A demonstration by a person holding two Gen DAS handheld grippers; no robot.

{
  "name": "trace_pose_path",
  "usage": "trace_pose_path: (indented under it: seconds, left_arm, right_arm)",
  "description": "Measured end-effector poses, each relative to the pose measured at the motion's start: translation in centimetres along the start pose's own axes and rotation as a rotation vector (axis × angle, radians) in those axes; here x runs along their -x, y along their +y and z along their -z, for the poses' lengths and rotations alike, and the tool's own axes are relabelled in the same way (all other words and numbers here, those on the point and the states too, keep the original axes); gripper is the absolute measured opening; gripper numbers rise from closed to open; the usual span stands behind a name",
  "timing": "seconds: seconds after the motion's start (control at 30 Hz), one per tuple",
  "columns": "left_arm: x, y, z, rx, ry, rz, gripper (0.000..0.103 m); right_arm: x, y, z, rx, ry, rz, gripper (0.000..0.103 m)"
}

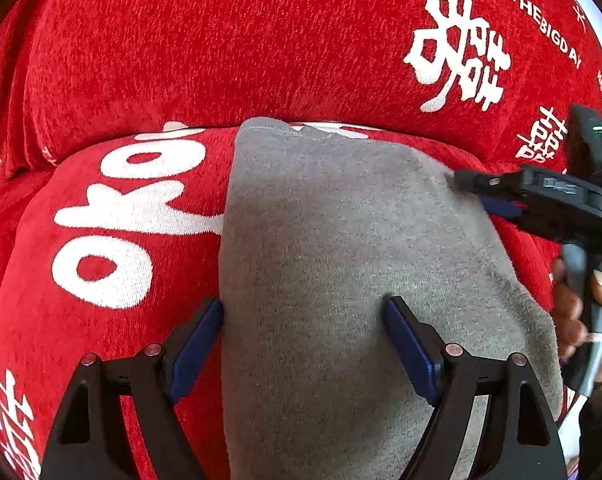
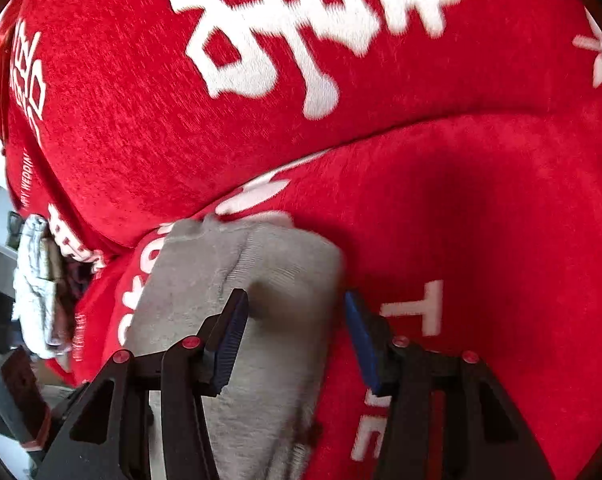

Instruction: Fold small clothes

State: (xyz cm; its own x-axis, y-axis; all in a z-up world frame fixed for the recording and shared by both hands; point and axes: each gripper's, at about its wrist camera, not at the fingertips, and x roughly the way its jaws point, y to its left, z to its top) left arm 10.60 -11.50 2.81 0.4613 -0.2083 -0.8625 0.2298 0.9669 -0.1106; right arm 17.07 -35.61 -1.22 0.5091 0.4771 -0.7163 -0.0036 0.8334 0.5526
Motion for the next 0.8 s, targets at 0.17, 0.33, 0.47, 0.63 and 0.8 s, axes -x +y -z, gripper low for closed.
trace_pose_path:
  seconds: [0.17,0.33,0.47,0.63,0.8]
  left_arm:
    - [0.4,0.1,0.1,-0.011,-0.011,-0.002,0.084]
    - [1.5,0.4,0.9,-0.005,-0.026,-0.005,0.084]
    - [2.3,1.1,2.1,-0.012,-0.034,0.015,0.084]
    - [3.2,2.7,4.6,0.019,-0.045,0.050,0.097]
    - [6.0,4.6,5.8,0.010,-0.068,0.067,0.097]
  right_arm:
    - [4.7,4.8,3.1,0.178,-0.057,-0.097,0.055]
    - [6.6,9.4,8.7,0.357,-0.024,-0.109,0.055]
    - [5.5,8.8,12.9,0.412,0.010,0.014,0.055]
    - [7.3,5.9,16.0,0.373,-0.042,-0.006,0.055]
    - [9.3,4.7,17.8,0.358,0.002,0.102,0.060]
